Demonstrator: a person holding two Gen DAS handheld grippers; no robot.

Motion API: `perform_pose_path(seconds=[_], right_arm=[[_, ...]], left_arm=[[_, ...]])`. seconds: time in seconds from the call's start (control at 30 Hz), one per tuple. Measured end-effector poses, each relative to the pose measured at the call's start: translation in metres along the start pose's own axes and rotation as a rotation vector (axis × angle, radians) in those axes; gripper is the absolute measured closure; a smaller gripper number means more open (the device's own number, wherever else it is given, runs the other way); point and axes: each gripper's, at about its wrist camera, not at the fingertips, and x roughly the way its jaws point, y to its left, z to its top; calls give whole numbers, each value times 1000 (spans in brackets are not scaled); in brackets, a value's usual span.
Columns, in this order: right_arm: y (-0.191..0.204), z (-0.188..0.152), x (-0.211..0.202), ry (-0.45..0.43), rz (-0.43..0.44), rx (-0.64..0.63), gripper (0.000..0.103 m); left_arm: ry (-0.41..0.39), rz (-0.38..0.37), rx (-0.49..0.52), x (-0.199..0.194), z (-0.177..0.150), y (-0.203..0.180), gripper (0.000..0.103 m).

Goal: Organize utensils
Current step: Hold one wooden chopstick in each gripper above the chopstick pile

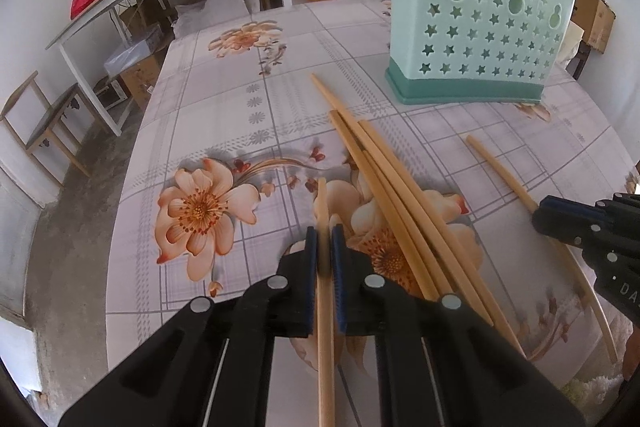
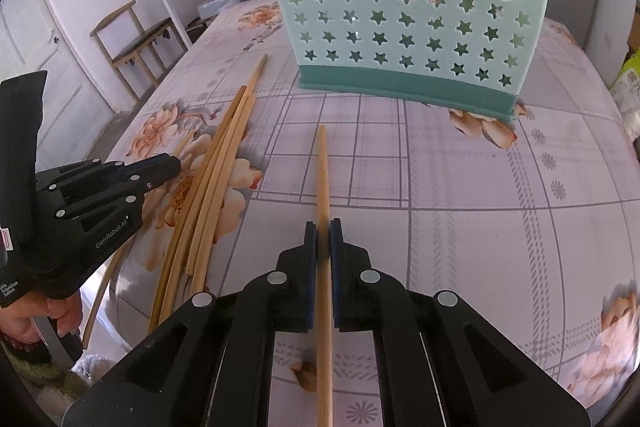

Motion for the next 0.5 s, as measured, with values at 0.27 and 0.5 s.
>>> perform_pose_path(seconds=[0.27,0.5], right_arm=[[-1,1,-1,14,2,22,98],[-2,1,-1,17,2,36,98]], left_arm=[[0,-2,2,0,1,0,96],[4,2,12,0,1,0,96]])
